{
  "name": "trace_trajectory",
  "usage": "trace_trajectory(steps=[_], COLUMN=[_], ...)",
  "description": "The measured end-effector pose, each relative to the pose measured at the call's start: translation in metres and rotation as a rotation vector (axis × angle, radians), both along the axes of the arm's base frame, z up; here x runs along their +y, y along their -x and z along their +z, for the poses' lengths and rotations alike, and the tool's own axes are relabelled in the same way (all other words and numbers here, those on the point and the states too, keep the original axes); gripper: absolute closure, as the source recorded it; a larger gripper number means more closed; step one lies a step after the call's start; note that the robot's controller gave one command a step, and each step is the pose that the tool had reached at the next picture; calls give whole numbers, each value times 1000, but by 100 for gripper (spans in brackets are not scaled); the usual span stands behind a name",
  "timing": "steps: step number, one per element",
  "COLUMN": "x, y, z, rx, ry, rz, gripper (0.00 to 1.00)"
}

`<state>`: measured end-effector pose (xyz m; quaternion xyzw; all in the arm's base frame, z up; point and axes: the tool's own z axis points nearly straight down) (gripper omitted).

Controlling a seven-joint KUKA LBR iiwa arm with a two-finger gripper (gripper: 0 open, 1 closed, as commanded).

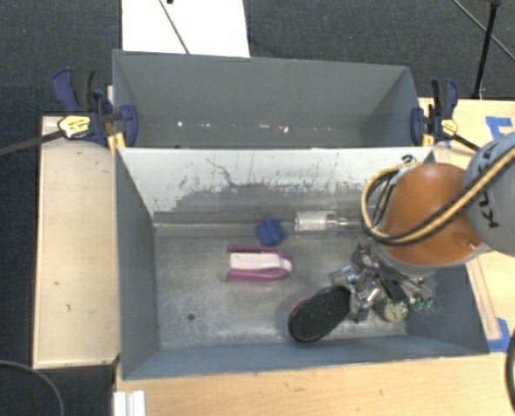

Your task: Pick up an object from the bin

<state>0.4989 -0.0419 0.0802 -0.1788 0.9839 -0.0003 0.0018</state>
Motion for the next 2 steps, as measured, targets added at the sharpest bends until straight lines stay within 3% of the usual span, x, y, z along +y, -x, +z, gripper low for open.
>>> trace_trajectory(steps=[1,2], x=[11,11], y=[-27,-25], z=[171,166], rx=[-9,0], ry=[0,-1], rz=[-17,-19], gripper=[100,0])
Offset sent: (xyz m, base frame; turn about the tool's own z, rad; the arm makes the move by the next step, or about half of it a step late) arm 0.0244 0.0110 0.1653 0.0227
